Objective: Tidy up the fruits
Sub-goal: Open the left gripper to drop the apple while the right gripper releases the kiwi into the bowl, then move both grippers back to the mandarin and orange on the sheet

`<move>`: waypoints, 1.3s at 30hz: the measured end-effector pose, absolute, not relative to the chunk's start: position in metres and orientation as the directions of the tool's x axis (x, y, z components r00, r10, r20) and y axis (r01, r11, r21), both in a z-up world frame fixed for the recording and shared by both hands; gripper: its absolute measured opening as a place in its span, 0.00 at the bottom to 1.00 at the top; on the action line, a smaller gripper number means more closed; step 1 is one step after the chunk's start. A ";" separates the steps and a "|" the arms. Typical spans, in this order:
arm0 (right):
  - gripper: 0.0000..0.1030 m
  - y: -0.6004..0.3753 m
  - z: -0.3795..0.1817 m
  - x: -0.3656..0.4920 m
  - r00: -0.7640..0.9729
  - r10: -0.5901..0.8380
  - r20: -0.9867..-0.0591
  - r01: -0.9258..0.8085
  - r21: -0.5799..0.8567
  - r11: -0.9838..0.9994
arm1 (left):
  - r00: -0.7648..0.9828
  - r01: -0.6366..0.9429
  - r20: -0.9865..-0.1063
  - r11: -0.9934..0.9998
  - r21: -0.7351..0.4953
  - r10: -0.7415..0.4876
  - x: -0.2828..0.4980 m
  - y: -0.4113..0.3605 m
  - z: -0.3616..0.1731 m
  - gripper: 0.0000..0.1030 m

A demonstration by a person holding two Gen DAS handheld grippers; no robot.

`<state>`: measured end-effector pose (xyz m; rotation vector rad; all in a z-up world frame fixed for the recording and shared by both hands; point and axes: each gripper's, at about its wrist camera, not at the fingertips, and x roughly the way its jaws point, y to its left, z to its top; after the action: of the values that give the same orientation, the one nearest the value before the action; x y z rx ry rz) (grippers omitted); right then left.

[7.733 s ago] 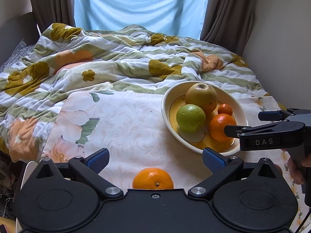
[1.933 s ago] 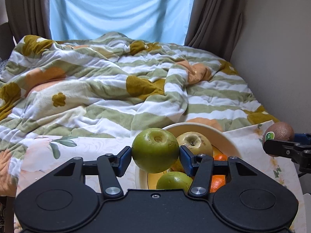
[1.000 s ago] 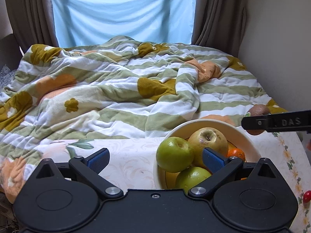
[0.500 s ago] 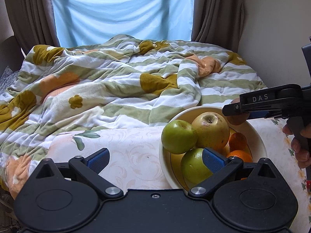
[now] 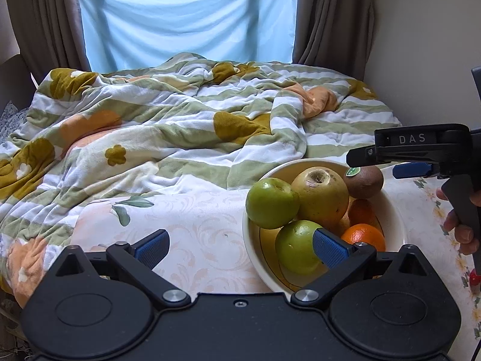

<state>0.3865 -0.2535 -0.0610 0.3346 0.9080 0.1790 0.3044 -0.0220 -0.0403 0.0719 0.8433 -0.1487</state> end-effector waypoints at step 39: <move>1.00 -0.253 0.065 0.157 0.731 0.283 -0.621 -0.260 0.129 0.957 | 0.811 -0.083 -0.582 0.996 -0.034 0.047 0.089 -0.014 0.044 1.00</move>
<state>0.1569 -0.2531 0.0647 0.0340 0.6884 0.2989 0.0889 -0.0140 0.0437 -0.0585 0.6204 0.0695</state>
